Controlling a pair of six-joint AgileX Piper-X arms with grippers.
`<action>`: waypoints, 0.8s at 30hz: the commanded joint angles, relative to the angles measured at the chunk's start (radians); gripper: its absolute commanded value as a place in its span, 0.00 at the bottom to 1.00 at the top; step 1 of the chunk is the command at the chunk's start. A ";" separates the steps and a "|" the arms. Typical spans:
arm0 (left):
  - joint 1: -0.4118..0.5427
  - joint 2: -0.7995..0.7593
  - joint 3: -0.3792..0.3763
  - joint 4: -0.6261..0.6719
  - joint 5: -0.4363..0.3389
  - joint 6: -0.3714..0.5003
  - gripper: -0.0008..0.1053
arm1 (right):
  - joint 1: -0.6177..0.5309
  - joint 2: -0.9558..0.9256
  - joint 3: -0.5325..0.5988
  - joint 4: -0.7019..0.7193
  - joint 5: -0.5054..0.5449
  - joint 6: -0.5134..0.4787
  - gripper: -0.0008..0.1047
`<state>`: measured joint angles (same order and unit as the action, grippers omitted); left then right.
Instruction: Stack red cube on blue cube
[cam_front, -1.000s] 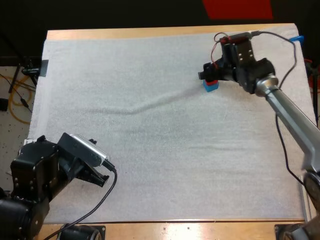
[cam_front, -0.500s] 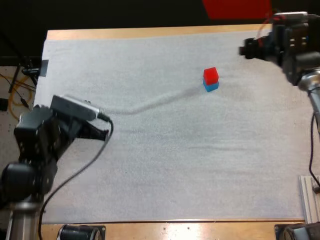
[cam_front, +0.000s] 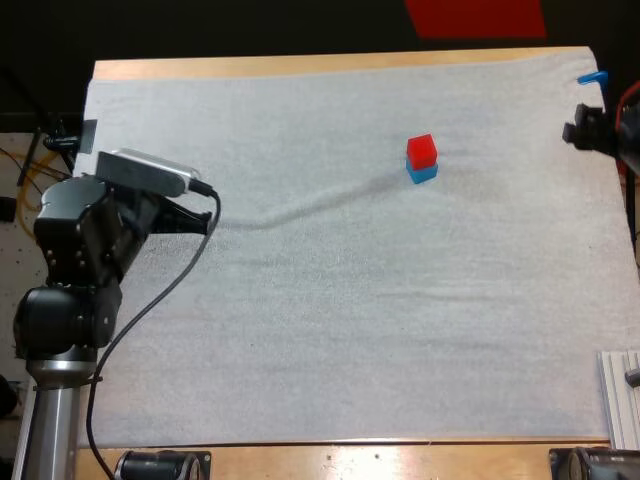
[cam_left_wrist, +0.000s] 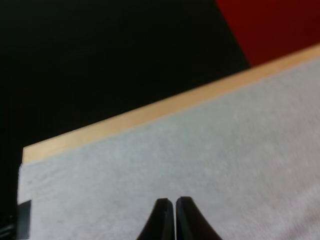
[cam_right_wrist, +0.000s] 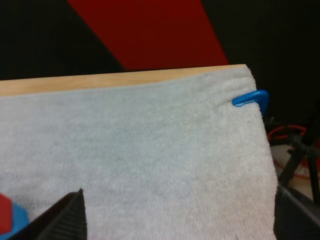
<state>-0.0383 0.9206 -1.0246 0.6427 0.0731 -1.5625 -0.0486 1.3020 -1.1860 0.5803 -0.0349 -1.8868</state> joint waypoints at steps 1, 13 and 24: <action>0.024 -0.003 -0.015 -0.015 -0.034 -0.029 0.01 | -0.005 -0.075 0.031 0.002 -0.015 -0.019 0.71; 0.067 -0.231 -0.021 0.077 -0.024 -0.026 0.01 | -0.005 -0.557 0.269 0.068 -0.007 -0.010 0.71; -0.035 -0.776 0.238 0.157 -0.009 -0.024 0.01 | -0.005 -0.997 0.421 0.226 -0.007 0.006 0.71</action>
<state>-0.0709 0.1983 -0.8021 0.7637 0.0724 -1.5716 -0.0481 0.3346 -0.7746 0.7842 -0.0372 -1.8805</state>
